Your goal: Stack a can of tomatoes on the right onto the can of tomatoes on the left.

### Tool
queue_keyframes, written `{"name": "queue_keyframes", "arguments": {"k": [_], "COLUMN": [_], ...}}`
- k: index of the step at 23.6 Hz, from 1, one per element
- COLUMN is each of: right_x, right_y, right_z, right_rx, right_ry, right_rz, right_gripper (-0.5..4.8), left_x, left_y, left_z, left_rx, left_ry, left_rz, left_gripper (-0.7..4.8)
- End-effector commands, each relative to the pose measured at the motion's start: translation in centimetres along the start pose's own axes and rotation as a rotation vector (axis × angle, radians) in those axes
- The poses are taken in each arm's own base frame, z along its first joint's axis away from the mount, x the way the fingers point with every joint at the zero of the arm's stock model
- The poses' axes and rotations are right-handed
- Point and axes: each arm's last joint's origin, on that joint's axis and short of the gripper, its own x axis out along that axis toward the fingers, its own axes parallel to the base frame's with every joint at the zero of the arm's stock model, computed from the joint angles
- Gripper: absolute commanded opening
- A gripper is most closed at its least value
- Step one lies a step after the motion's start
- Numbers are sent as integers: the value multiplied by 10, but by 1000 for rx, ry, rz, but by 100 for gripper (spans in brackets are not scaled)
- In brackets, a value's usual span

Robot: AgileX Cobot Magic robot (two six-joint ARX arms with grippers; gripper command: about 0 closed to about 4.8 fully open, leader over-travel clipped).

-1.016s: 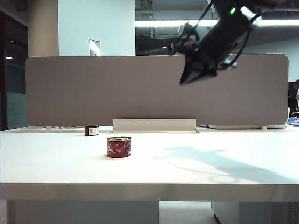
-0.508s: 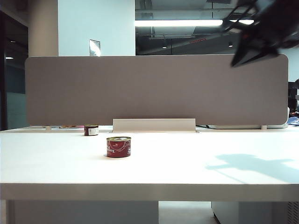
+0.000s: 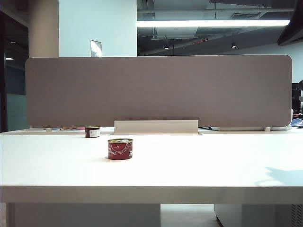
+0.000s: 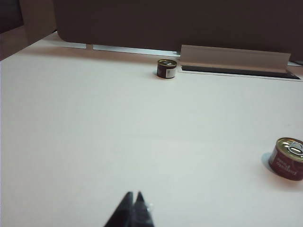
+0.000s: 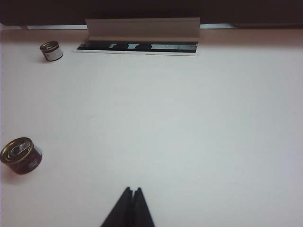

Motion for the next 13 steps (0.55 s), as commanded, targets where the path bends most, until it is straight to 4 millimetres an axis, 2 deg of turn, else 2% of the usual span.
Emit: {"name": "queue_keyframes", "arguments": {"k": [1,13], "right_x": [-6,-14], "right_y": [0,0], "right_z": [0,1], "right_rx": [5,4], "right_ry": [8,-1], "right_rz": [-3,-2], "right_gripper": [-4,-4], "left_x": [0,0], "left_y": [0,0], "left_z": [2,2], "left_rx": [4,4], "left_ry": [-12,-11], "left_rz": [-3,-3], "left_gripper": [-6,-6]}}
